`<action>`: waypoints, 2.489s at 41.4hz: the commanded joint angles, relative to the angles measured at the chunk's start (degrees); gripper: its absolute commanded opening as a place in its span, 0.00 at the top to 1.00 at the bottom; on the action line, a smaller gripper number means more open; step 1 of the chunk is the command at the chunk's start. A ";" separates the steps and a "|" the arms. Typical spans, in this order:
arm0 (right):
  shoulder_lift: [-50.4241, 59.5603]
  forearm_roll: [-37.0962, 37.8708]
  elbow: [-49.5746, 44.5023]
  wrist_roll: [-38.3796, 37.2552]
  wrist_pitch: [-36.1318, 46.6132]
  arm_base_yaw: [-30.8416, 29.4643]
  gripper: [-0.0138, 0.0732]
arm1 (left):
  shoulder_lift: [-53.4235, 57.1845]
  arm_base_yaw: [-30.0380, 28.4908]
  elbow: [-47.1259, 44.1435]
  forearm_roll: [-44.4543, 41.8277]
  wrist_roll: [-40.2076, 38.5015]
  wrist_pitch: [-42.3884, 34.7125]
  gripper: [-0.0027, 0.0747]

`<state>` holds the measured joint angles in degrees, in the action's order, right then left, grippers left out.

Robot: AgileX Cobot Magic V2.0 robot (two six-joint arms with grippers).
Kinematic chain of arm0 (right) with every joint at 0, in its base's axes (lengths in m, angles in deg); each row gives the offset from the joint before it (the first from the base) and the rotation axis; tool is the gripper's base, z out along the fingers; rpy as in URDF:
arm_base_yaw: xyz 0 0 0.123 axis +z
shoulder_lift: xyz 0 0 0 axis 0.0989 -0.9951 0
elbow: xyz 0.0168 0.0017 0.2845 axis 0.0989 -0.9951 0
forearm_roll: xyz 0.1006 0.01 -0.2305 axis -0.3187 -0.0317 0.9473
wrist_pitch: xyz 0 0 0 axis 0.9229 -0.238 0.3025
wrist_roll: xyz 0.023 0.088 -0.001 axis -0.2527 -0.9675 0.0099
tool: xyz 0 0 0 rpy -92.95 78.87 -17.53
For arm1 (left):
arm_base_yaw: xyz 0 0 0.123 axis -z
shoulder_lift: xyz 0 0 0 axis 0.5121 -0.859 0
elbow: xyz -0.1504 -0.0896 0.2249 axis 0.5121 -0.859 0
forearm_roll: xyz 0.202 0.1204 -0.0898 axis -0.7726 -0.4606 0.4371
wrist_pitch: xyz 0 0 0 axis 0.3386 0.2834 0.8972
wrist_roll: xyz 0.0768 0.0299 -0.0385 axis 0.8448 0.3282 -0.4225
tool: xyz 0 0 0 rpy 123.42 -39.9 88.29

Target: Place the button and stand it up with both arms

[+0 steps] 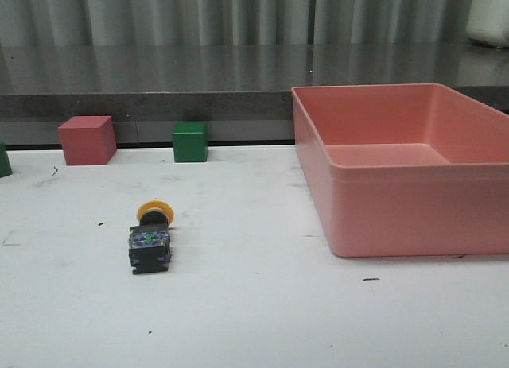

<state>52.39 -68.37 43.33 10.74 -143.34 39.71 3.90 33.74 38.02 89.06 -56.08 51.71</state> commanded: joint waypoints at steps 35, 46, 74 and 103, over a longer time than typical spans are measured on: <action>-0.19 0.60 1.34 0.61 3.27 -0.05 0.27 | -49.82 21.79 29.29 4.82 -3.60 25.12 0.16; -0.19 0.60 1.34 0.61 3.27 -0.05 0.27 | -62.30 21.79 37.79 4.60 -10.91 27.71 0.16; -0.19 0.60 1.34 0.61 3.27 -0.05 0.27 | -78.99 21.79 47.24 4.62 -16.47 29.07 0.16; -0.19 0.60 1.34 0.61 3.27 -0.05 0.27 | -82.40 21.79 47.91 4.60 -16.47 27.44 0.61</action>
<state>52.39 -68.37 43.33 10.76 -143.47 39.71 -81.89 55.08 84.18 93.03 -71.81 78.19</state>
